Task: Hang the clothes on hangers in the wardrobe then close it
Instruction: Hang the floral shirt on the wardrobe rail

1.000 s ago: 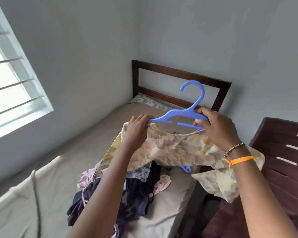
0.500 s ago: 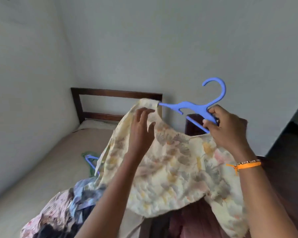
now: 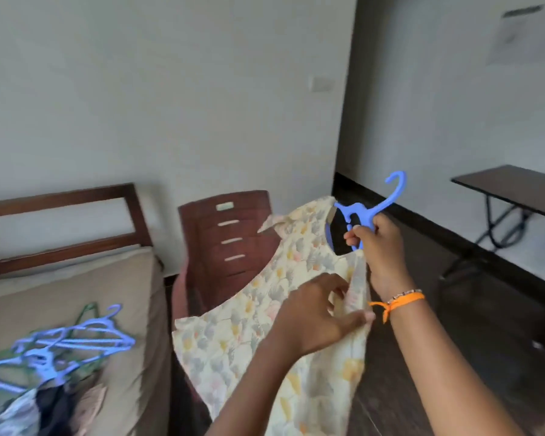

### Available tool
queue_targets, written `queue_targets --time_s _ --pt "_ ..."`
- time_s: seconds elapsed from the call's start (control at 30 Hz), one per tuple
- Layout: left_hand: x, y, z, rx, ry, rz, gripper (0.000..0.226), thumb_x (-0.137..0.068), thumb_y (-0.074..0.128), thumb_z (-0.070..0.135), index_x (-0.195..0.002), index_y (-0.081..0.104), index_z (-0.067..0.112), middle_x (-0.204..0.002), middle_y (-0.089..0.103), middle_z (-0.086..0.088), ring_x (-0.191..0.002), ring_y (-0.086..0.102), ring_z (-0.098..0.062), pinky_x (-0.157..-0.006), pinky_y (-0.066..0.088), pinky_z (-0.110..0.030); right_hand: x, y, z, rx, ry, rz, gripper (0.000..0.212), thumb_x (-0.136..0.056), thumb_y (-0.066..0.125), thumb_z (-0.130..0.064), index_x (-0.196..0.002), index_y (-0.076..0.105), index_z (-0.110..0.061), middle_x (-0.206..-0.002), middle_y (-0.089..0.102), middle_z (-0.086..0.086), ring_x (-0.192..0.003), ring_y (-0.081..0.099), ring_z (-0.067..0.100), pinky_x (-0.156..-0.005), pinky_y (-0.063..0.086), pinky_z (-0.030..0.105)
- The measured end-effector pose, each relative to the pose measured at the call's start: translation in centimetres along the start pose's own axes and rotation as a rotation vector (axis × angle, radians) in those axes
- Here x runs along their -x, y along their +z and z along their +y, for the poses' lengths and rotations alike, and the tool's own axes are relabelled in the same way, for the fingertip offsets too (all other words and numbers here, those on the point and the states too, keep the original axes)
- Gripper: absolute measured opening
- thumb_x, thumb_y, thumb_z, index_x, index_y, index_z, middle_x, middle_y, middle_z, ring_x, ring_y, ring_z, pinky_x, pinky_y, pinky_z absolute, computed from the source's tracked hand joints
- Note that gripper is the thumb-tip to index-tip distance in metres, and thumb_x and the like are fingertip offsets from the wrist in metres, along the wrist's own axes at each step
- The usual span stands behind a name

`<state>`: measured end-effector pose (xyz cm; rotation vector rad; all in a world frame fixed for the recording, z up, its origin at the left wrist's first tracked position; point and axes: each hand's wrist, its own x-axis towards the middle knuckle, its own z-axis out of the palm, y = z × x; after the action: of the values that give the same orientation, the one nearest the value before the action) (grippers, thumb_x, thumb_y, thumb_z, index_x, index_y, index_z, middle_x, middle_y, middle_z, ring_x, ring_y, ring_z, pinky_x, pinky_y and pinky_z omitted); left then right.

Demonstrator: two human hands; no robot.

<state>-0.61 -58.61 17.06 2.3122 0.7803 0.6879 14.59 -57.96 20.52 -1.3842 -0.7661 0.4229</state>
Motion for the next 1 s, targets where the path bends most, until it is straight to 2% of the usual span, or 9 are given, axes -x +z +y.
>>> queue_targets --time_s 0.1,0.2,0.23,0.27,0.4,0.6,0.73,0.9,1.0 --pt "-1.3 1.8 2.7 0.004 0.077 -0.151 0.022 -0.076 0.066 0.037 -0.090 0.066 0.020 -0.081 0.063 0.013 -0.077 0.063 -0.003 -0.079 0.051 -0.025 0.7 -5.4 0.4 -0.080 0.040 0.096 0.004 -0.087 0.055 -0.002 -0.084 0.054 -0.003 -0.068 0.062 0.008 -0.055 0.058 0.009 -0.055 0.043 0.020" --pt "-2.4 0.3 1.1 -0.095 0.124 -0.162 0.018 -0.085 0.065 0.021 -0.101 0.070 0.015 -0.088 0.067 0.006 -0.084 0.066 -0.010 -0.082 0.048 -0.021 1.2 -7.2 -0.2 -0.323 0.214 -0.023 0.007 -0.093 0.055 -0.015 -0.095 0.056 -0.008 -0.075 0.069 0.004 -0.063 0.066 0.006 -0.053 0.047 0.015" --pt "-4.7 6.0 6.0 -0.050 0.224 -0.318 0.019 -0.086 0.065 0.019 -0.103 0.071 0.014 -0.092 0.070 0.004 -0.086 0.067 -0.011 -0.082 0.047 -0.020 2.5 -16.9 -0.4 -0.398 0.224 0.139 0.009 -0.095 0.052 -0.018 -0.094 0.056 -0.010 -0.077 0.072 0.003 -0.069 0.069 0.008 -0.058 0.051 0.015" --pt "-5.8 7.1 6.9 -0.081 0.250 -0.345 0.019 -0.087 0.065 0.017 -0.105 0.071 0.013 -0.096 0.071 0.002 -0.088 0.067 -0.012 -0.081 0.046 -0.019 2.7 -19.9 0.0 -0.482 0.208 0.131 0.012 -0.096 0.049 -0.018 -0.090 0.057 -0.012 -0.080 0.073 0.003 -0.076 0.070 0.009 -0.064 0.053 0.016" --pt "-8.4 6.3 6.4 -0.089 0.233 -0.190 0.014 -0.084 0.069 0.015 -0.097 0.075 0.012 -0.093 0.074 0.001 -0.085 0.067 -0.012 -0.081 0.048 -0.023 3.0 -22.1 -0.1 -0.568 0.252 0.049 0.014 -0.096 0.049 -0.016 -0.085 0.058 -0.011 -0.090 0.074 0.008 -0.089 0.070 0.011 -0.069 0.054 0.015" --pt "-15.2 14.1 10.2 -0.081 0.305 -0.075 0.010 -0.085 0.068 0.020 -0.091 0.076 0.020 -0.089 0.073 0.006 -0.083 0.066 -0.014 -0.077 0.050 -0.030 2.3 -31.7 0.8 -0.700 0.097 0.345 0.015 -0.096 0.048 -0.011 -0.089 0.060 -0.006 -0.095 0.072 0.011 -0.099 0.067 0.016 -0.072 0.055 0.019" --pt "-18.1 20.4 13.9 -0.010 0.606 -0.032 0.015 -0.079 0.063 0.017 -0.084 0.077 0.019 -0.084 0.073 0.008 -0.080 0.067 -0.013 -0.077 0.053 -0.032 1.8 -37.6 1.1 -0.678 -0.031 0.543 0.016 -0.097 0.046 -0.010 -0.088 0.059 -0.006 -0.088 0.071 0.008 -0.087 0.070 0.012 -0.073 0.056 0.019" --pt "-20.2 32.1 22.4 0.074 0.786 -0.213 0.041 -0.085 0.057 0.023 -0.126 0.061 0.025 -0.123 0.063 0.006 -0.118 0.055 -0.016 -0.109 0.026 -0.051 -0.3 -43.6 1.6 -0.609 -0.116 0.758 0.010 -0.097 0.048 -0.010 -0.100 0.057 -0.006 -0.108 0.059 0.018 -0.094 0.064 0.019 -0.069 0.056 0.020" --pt "-20.7 39.1 28.2 0.160 0.835 -0.245 0.048 -0.088 0.051 0.015 -0.135 0.049 0.016 -0.116 0.061 -0.005 -0.102 0.053 -0.029 -0.099 0.033 -0.049 -2.1 -47.5 1.6 -0.575 -0.133 0.819 0.018 -0.096 0.051 -0.010 -0.111 0.056 -0.003 -0.112 0.060 0.019 -0.098 0.064 0.019 -0.074 0.057 0.022"
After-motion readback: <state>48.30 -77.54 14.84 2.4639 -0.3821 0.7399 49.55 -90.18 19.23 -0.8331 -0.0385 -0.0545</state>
